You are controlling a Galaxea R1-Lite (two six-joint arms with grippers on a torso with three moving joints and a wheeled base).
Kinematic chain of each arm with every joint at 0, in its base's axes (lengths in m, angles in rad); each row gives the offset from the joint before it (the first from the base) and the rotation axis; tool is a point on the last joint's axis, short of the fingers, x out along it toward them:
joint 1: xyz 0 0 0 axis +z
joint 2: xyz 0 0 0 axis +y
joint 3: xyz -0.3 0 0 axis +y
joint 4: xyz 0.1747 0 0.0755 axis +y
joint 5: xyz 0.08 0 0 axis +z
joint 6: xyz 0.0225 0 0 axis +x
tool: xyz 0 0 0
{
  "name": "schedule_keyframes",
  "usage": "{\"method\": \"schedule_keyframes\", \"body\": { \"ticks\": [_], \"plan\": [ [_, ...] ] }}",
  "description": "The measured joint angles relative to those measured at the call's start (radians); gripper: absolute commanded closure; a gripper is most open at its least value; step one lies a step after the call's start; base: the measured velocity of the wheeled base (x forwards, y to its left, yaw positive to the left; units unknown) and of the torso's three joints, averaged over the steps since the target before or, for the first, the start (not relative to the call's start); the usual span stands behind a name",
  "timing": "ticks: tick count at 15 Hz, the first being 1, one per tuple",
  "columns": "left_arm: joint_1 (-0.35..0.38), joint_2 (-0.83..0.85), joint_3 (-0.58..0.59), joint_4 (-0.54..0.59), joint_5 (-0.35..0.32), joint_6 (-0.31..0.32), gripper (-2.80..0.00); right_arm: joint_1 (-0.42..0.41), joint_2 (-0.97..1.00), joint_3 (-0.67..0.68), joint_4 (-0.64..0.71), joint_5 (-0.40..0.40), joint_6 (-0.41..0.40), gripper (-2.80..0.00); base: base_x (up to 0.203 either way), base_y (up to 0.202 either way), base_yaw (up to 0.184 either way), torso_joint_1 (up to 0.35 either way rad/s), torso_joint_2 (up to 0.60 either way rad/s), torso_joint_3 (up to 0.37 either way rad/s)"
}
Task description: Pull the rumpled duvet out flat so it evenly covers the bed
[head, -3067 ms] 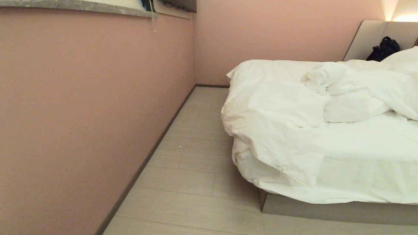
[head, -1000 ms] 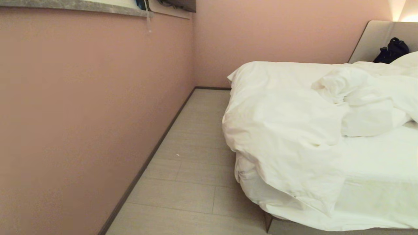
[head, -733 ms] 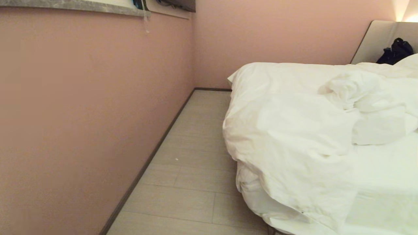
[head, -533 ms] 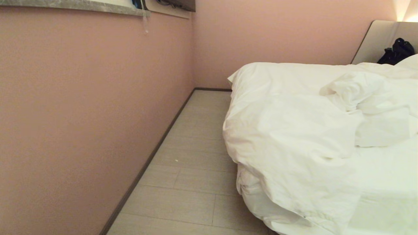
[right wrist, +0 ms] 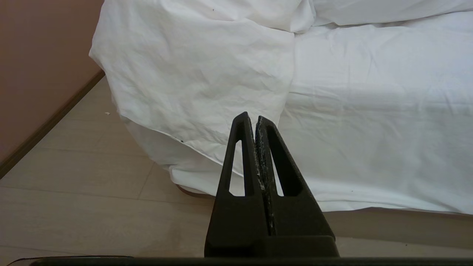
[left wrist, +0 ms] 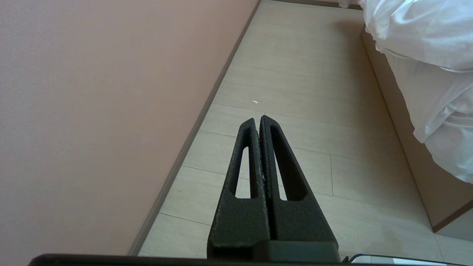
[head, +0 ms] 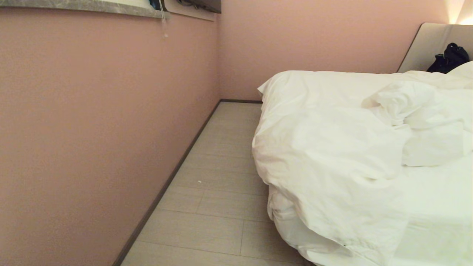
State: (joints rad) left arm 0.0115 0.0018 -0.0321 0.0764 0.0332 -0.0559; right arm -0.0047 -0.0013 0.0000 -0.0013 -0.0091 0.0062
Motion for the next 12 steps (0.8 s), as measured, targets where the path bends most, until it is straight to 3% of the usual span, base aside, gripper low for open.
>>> {"method": "schedule_keyframes", "body": {
  "ticks": [4,12],
  "plan": [
    [0.000,0.000,0.000,0.000,0.000,0.000,0.00,0.000,0.000,0.000,0.000,0.000,0.000,0.00,0.002,-0.050,0.001,0.001,0.00,0.001],
    [0.000,0.000,0.000,0.000,0.000,0.000,0.00,0.000,0.000,0.000,0.000,0.000,0.000,0.00,0.000,-0.192,-0.001,0.003,0.00,0.003]
  ]
}}
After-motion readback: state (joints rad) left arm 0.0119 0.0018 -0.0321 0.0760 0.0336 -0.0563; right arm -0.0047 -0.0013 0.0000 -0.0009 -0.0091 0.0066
